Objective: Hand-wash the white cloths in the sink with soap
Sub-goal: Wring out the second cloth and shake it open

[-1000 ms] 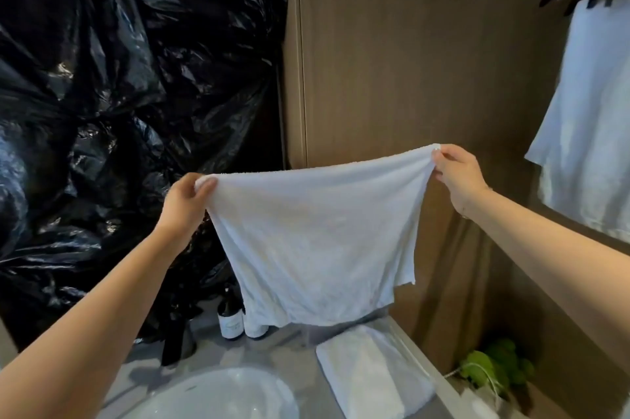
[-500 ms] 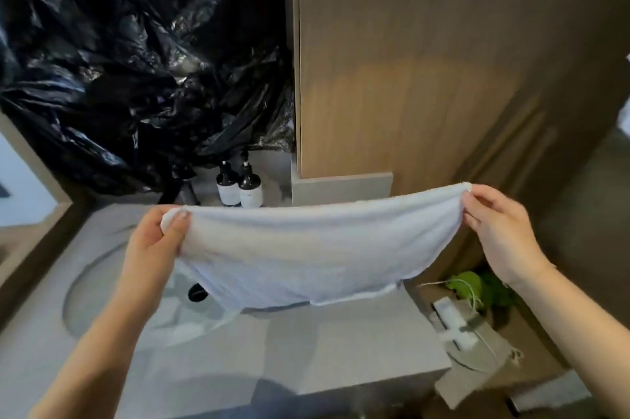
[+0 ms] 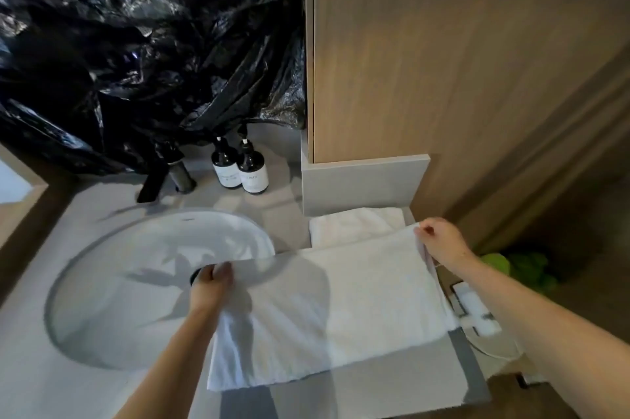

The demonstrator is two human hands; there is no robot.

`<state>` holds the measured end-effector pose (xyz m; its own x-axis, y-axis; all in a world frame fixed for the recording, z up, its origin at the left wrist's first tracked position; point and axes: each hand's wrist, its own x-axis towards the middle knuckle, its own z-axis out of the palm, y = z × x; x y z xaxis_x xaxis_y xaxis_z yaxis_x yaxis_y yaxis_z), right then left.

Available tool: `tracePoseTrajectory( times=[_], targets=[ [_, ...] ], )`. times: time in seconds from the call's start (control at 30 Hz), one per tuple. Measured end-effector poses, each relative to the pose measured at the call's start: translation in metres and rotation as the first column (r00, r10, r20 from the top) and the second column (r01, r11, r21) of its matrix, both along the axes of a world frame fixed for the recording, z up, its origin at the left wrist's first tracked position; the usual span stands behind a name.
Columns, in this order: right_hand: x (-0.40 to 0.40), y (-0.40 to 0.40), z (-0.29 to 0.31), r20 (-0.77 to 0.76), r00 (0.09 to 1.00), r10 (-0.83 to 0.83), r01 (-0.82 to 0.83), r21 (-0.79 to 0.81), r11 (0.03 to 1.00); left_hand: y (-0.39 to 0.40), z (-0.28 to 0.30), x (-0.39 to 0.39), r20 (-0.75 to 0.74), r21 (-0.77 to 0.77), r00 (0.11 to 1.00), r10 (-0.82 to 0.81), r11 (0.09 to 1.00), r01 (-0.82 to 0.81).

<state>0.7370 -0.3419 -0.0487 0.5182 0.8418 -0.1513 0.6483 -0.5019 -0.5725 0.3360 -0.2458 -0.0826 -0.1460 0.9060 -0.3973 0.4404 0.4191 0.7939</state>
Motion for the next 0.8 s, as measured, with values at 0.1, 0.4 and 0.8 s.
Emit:
tracePoseTrajectory(
  times=[0.1, 0.4, 0.8],
  targets=[
    [-0.005, 0.002, -0.014, 0.401, 0.911, 0.092, 0.006, -0.235, 0.972, -0.002, -0.027, -0.003, -0.125, -0.193, 0.986, -0.108, 0.978, 0.082],
    [-0.040, -0.061, -0.013, 0.350, 0.899, 0.265, -0.370, 0.278, 0.887, -0.045, -0.017, 0.008, -0.280, -0.043, 0.903, -0.327, 0.944, 0.328],
    [-0.060, -0.120, -0.042, -0.204, 0.955, 0.217, -0.153, 0.292, 0.944, -0.066, 0.120, 0.116, -0.229, 0.282, 0.874, -0.428, 0.831, 0.480]
  ],
)
